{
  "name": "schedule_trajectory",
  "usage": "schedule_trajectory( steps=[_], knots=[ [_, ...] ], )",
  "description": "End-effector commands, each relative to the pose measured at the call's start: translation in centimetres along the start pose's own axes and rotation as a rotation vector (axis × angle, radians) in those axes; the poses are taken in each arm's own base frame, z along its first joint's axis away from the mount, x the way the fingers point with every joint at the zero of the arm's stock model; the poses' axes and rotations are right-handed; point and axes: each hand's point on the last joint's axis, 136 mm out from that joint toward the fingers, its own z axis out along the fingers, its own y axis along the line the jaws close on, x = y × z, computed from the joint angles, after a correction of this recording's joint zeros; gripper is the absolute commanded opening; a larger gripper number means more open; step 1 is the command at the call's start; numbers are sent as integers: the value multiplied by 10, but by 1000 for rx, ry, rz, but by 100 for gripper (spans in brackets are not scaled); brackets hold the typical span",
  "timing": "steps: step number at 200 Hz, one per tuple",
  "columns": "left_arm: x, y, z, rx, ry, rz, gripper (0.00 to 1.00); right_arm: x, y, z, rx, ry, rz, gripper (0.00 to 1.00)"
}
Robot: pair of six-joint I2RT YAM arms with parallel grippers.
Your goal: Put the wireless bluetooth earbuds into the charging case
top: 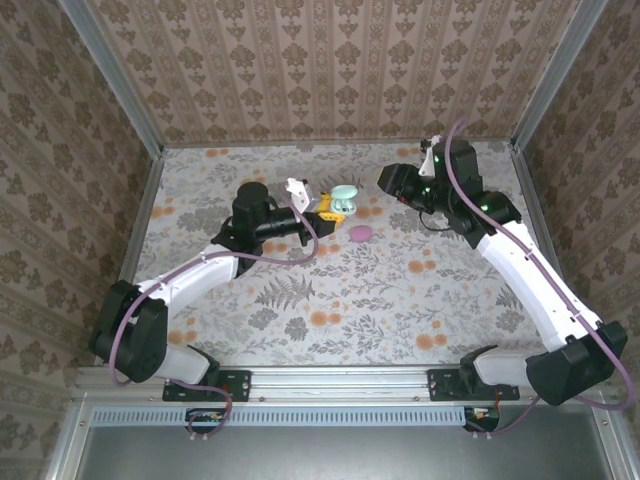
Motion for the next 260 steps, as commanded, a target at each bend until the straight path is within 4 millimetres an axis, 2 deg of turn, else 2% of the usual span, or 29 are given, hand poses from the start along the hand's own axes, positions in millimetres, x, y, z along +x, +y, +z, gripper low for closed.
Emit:
schedule_trajectory(
  steps=[1,42,48,82,153,208,260],
  knots=[
    [-24,-11,5,51,-46,52,29,-3,12,8,-98,45,78,50],
    [-25,-16,10,67,-43,55,29,-7,20,13,-130,98,67,52],
    [-24,-17,10,66,-42,56,29,-5,15,23,-116,125,73,53],
    [-27,-17,10,65,-44,62,29,0,23,33,-156,187,71,53],
    [-27,-15,13,63,-44,63,29,13,31,41,-212,273,55,54],
    [-27,-12,13,42,-44,53,29,39,34,36,-220,363,1,54],
    [-28,-9,14,35,-48,47,30,50,27,22,-216,359,-2,54]
  ],
)
